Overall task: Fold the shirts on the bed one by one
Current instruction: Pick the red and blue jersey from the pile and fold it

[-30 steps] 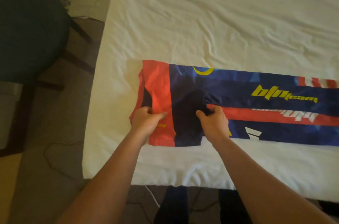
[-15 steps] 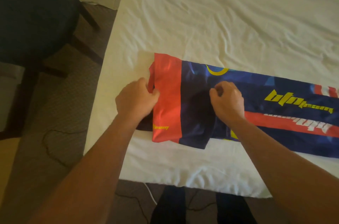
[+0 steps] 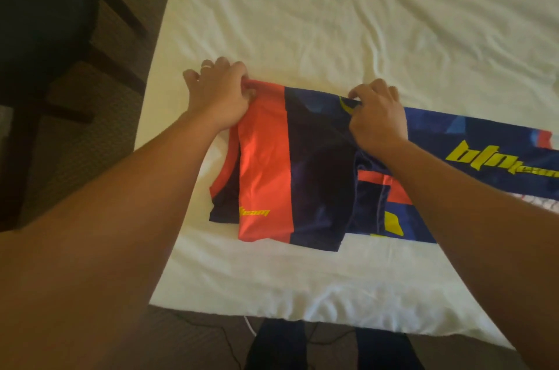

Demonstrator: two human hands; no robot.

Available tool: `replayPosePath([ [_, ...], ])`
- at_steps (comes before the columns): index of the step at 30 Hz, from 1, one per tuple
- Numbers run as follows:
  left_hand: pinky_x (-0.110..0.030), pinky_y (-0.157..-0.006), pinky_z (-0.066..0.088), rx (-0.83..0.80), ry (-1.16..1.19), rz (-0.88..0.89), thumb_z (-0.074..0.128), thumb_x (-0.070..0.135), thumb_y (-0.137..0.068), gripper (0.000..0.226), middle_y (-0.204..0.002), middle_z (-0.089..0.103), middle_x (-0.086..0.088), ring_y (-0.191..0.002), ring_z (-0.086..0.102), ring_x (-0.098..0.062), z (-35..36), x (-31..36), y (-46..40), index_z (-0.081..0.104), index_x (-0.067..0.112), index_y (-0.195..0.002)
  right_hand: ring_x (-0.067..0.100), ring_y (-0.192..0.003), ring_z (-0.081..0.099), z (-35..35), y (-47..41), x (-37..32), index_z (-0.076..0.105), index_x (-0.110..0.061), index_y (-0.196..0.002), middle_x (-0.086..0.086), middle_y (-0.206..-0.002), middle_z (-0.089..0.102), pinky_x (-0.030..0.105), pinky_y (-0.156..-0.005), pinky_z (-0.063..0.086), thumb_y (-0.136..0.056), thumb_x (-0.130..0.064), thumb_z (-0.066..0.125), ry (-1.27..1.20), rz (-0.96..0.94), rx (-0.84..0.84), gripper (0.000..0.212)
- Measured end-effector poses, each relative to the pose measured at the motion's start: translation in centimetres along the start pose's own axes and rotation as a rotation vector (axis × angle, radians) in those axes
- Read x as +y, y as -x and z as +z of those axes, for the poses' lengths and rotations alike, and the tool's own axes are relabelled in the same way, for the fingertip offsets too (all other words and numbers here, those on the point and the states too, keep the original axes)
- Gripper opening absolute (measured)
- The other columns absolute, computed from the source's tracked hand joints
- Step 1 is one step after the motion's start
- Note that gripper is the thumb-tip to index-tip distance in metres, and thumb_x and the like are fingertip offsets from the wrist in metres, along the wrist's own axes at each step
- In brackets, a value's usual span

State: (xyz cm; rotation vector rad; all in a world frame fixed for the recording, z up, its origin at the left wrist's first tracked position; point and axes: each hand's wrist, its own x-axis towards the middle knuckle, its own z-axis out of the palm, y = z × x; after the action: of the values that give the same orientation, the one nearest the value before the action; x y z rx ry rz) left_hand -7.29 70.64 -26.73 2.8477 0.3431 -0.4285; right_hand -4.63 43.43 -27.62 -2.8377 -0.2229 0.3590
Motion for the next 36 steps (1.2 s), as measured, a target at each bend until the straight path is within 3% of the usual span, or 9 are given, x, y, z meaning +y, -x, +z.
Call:
replayPosePath([
  [5, -0.053, -0.106, 0.029, 0.138, -0.054, 0.261, 0.048, 0.053, -0.098, 0.059, -0.154, 0.038, -0.007, -0.137, 0.037, -0.035, 1.8, 0.9, 5.1, 0.041, 0.022, -0.147, 0.039, -0.098, 0.057, 1.4, 7.1, -4.7, 0.069, -0.008, -0.112, 0.014, -0.118, 0.062, 0.047, -0.077, 0.045, -0.088, -0.015, 0.059, -0.146, -0.362, 0.284, 0.027],
  [9, -0.056, -0.112, 0.029, -0.064, -0.243, 0.428, 0.024, 0.070, -0.096, 0.080, -0.170, 0.014, -0.009, -0.153, 0.020, -0.035, 3.4, -2.6, 6.6, 0.020, 0.023, -0.161, 0.041, -0.125, 0.050, 5.7, 14.1, -4.9, 0.056, -0.016, -0.140, 0.017, -0.150, 0.047, 0.051, -0.092, 0.044, -0.098, -0.043, 0.052, 0.088, -0.611, -0.031, 0.050],
  [14, -0.054, -0.118, 0.021, -0.173, -0.284, 0.434, 0.018, 0.082, -0.086, 0.093, -0.171, -0.009, -0.006, -0.156, 0.006, -0.034, 3.2, -4.0, 5.4, -0.001, 0.031, -0.162, 0.040, -0.143, 0.033, 6.7, 16.3, -4.6, 0.037, -0.023, -0.155, 0.014, -0.164, 0.024, 0.055, -0.105, 0.033, -0.092, -0.071, 0.044, 0.143, -0.563, -0.168, 0.080],
  [18, -0.054, -0.118, 0.021, -0.165, -0.250, 0.403, 0.033, 0.078, -0.091, 0.089, -0.171, -0.004, -0.005, -0.156, 0.006, -0.032, 3.1, -3.4, 5.5, 0.006, 0.032, -0.162, 0.032, -0.102, 0.052, 5.2, 17.3, -7.5, 0.064, -0.017, -0.118, 0.007, -0.120, 0.059, 0.045, -0.083, 0.039, -0.087, -0.074, 0.051, 0.028, -0.665, -0.094, 0.066],
  [21, -0.056, -0.116, 0.025, -0.149, -0.228, 0.385, 0.041, 0.073, -0.092, 0.084, -0.170, 0.007, -0.007, -0.154, 0.014, -0.033, 2.5, -2.7, 5.4, 0.018, 0.030, -0.160, 0.027, -0.082, 0.058, 5.3, 18.1, -10.8, 0.066, -0.017, -0.092, 0.001, -0.090, 0.064, 0.041, -0.074, 0.042, -0.086, -0.078, 0.045, 0.004, -0.466, -0.202, 0.064],
  [24, -0.055, -0.114, 0.028, -0.140, -0.189, 0.364, 0.042, 0.069, -0.094, 0.074, -0.167, 0.018, -0.007, -0.151, 0.023, -0.034, 1.7, -1.8, 5.0, 0.030, 0.029, -0.155, 0.028, -0.086, 0.064, 5.0, 17.3, -14.0, 0.065, -0.018, -0.092, 0.002, -0.092, 0.068, 0.038, -0.075, 0.043, -0.087, -0.061, 0.051, 0.017, -0.144, -0.327, 0.046],
  [27, -0.054, -0.114, 0.029, -0.148, -0.200, 0.365, 0.045, 0.065, -0.095, 0.072, -0.166, 0.020, -0.006, -0.150, 0.026, -0.034, 1.1, -1.5, 4.9, 0.031, 0.030, -0.155, 0.030, -0.085, 0.059, 3.9, 15.7, -14.4, 0.062, -0.018, -0.097, 0.003, -0.096, 0.066, 0.034, -0.073, 0.037, -0.086, -0.028, 0.057, -0.102, -0.047, -0.473, 0.016],
  [32, -0.052, -0.114, 0.030, -0.201, -0.277, 0.366, 0.056, 0.064, -0.086, 0.083, -0.167, 0.019, -0.007, -0.150, 0.027, -0.033, 0.4, -1.6, 4.9, 0.029, 0.029, -0.156, 0.024, -0.066, 0.050, 1.8, 12.9, -11.8, 0.058, -0.014, -0.074, 0.000, -0.070, 0.052, 0.028, -0.056, 0.037, -0.076, -0.013, 0.064, -0.309, 0.015, -0.781, 0.007],
  [36, -0.053, -0.109, 0.026, -0.055, -0.265, 0.386, 0.049, 0.058, -0.080, 0.069, -0.158, 0.038, -0.006, -0.149, 0.026, -0.031, -0.5, -0.7, 5.6, 0.053, 0.025, -0.141, 0.019, -0.059, 0.040, -0.7, 9.7, -8.3, 0.047, -0.009, -0.059, 0.004, -0.058, 0.043, 0.029, -0.056, 0.036, -0.084, -0.003, 0.057, -0.401, -0.021, -0.791, 0.028],
])
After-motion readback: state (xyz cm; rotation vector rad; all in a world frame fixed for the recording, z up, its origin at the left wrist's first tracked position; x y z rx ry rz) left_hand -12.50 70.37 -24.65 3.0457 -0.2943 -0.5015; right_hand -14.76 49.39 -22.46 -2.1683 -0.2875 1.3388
